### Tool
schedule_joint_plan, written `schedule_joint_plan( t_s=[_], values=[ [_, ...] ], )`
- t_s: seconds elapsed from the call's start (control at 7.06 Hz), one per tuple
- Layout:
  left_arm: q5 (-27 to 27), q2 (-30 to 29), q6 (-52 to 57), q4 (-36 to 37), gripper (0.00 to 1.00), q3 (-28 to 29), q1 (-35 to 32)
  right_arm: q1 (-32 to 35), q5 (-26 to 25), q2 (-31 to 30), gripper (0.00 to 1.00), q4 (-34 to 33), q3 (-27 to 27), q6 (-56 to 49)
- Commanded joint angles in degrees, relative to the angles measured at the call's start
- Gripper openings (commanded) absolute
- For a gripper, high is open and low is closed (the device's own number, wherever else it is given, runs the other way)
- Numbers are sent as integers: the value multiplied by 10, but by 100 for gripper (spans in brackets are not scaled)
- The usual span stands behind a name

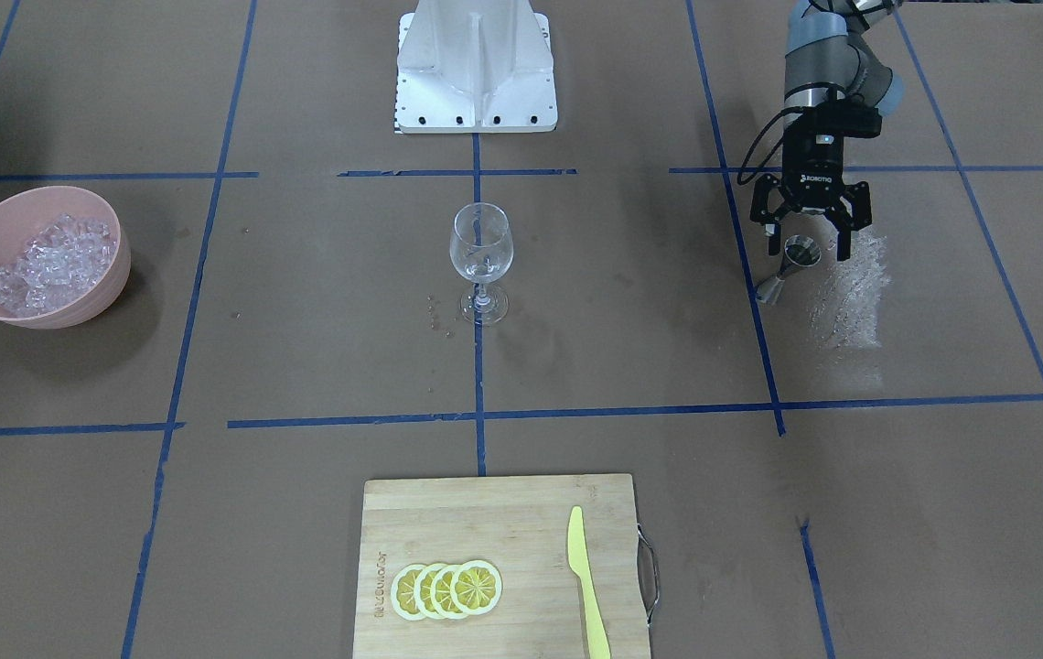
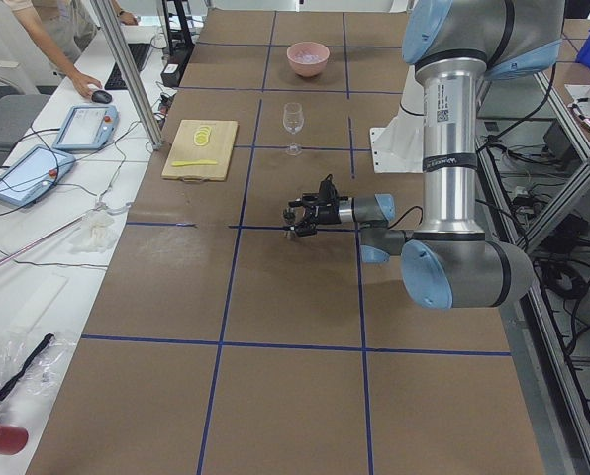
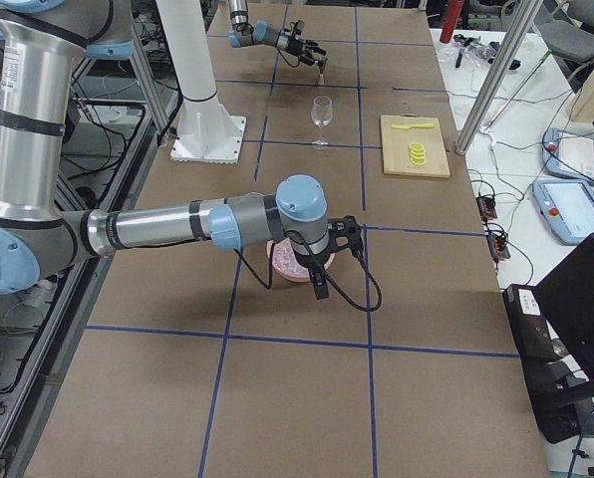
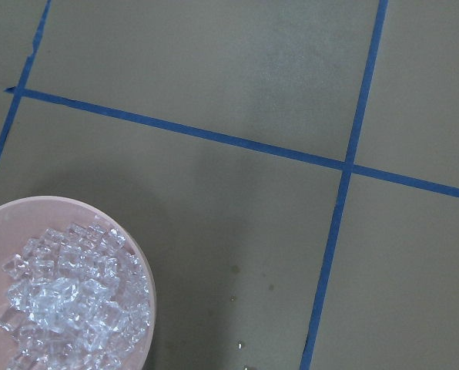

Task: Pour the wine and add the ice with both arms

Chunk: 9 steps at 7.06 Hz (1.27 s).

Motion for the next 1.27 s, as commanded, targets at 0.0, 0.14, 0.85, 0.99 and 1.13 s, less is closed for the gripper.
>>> schedule_joint_plan(
  t_s=[0.0,0.14,0.85,0.99,1.13],
  values=[
    [3,-23,-5,-1,94,35,8,0,0,1,100,0,-2,0],
    [3,-24,-15,-1,93,48,11,0,0,1,100,0,-3,0],
    [2,-25,-16,-4,62,51,13,0,0,2,100,0,-3,0],
    [1,-25,-16,-4,60,51,13,0,0,2,100,0,-3,0],
    [0,-25,-16,-4,60,54,13,0,0,2,100,0,-3,0]
  ],
)
